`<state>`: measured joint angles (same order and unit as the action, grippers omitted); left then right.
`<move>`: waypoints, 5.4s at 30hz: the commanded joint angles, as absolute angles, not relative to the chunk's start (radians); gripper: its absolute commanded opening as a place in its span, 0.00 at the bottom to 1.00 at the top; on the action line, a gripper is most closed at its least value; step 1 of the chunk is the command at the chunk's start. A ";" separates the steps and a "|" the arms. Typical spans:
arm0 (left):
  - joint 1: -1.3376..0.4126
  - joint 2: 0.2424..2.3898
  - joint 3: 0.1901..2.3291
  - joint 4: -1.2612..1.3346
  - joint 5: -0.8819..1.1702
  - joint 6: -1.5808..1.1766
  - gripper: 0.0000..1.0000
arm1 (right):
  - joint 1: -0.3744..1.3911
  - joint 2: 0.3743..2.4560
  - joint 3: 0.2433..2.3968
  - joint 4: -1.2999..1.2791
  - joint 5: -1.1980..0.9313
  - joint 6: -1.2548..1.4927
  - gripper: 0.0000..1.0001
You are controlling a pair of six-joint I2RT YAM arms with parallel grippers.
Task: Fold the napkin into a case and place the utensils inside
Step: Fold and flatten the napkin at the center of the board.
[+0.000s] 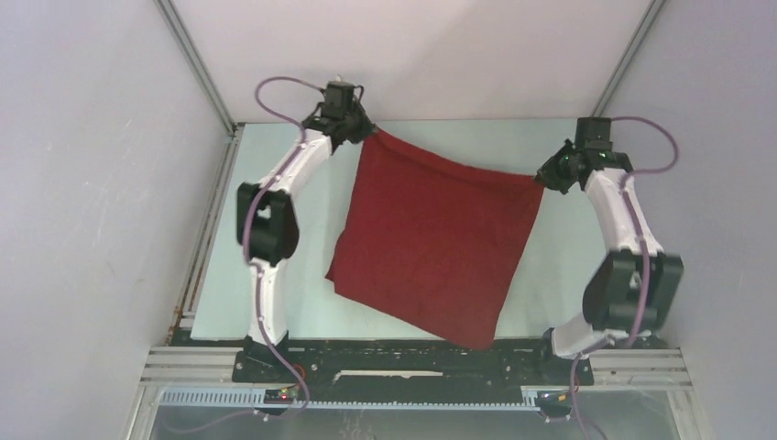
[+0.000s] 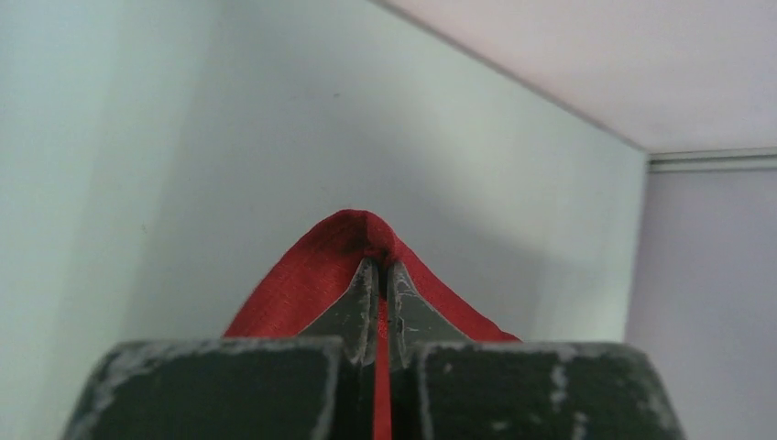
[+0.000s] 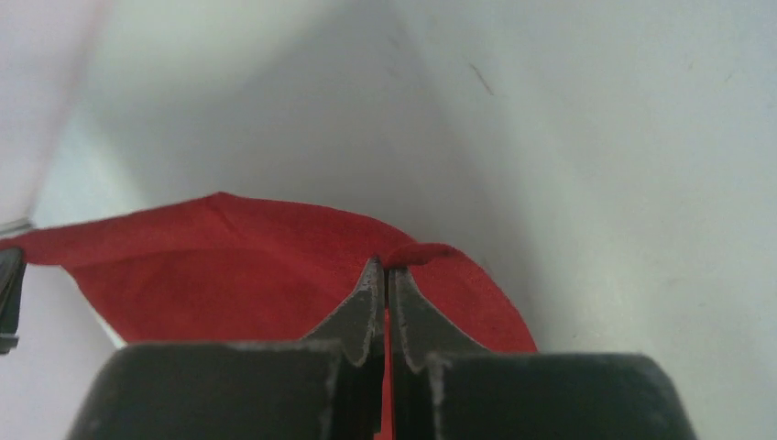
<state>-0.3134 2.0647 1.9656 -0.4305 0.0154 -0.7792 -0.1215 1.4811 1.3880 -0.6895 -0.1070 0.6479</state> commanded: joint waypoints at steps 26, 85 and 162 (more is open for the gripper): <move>-0.257 2.298 2.072 -0.464 0.157 -0.833 0.00 | -0.168 1.823 1.483 -0.822 -0.243 0.549 0.00; -0.220 1.915 1.418 -0.831 -0.071 -0.526 0.00 | 0.199 1.391 0.696 -0.698 -0.113 0.713 0.00; -0.226 1.867 1.410 -0.880 -0.172 -0.511 0.00 | 0.246 1.426 0.640 -0.690 -0.066 0.771 0.00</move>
